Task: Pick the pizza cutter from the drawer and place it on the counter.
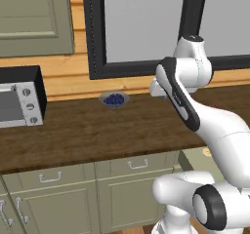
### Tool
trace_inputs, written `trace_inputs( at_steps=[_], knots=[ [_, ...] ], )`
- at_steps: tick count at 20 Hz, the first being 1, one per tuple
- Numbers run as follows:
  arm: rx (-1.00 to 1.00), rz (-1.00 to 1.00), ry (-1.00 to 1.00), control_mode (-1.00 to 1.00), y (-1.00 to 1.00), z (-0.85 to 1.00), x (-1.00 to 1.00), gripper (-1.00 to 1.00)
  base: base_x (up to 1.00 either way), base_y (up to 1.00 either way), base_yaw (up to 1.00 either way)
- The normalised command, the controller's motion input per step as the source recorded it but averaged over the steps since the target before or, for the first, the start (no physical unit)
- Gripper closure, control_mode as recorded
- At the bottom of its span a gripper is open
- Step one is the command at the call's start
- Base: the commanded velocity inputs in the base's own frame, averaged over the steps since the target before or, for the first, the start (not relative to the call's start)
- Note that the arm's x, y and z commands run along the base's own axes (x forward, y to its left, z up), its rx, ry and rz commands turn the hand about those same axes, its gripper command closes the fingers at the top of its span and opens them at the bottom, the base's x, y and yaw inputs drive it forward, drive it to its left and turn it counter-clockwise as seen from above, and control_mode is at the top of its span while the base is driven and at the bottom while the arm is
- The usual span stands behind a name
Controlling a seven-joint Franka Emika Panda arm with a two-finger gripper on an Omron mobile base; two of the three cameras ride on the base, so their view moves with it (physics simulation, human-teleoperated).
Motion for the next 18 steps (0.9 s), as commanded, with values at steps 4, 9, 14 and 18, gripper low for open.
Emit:
trace_inputs(
  at_steps=[4,9,14,18],
  knots=[
    [0.00,0.00,0.02,-1.00,-0.29,-0.16,-0.41,-1.00,0.00,0.00,0.00],
    [0.02,-0.03,0.01,-1.00,-0.41,-0.60,-0.87,-1.00,0.00,0.00,0.00],
    [0.04,-0.09,0.00,-1.00,-0.02,-0.27,-0.20,-1.00,0.00,0.00,0.00],
    [0.00,0.00,0.00,1.00,0.00,0.00,-0.01,-1.00,-0.18,0.00,-0.05]
  ],
)
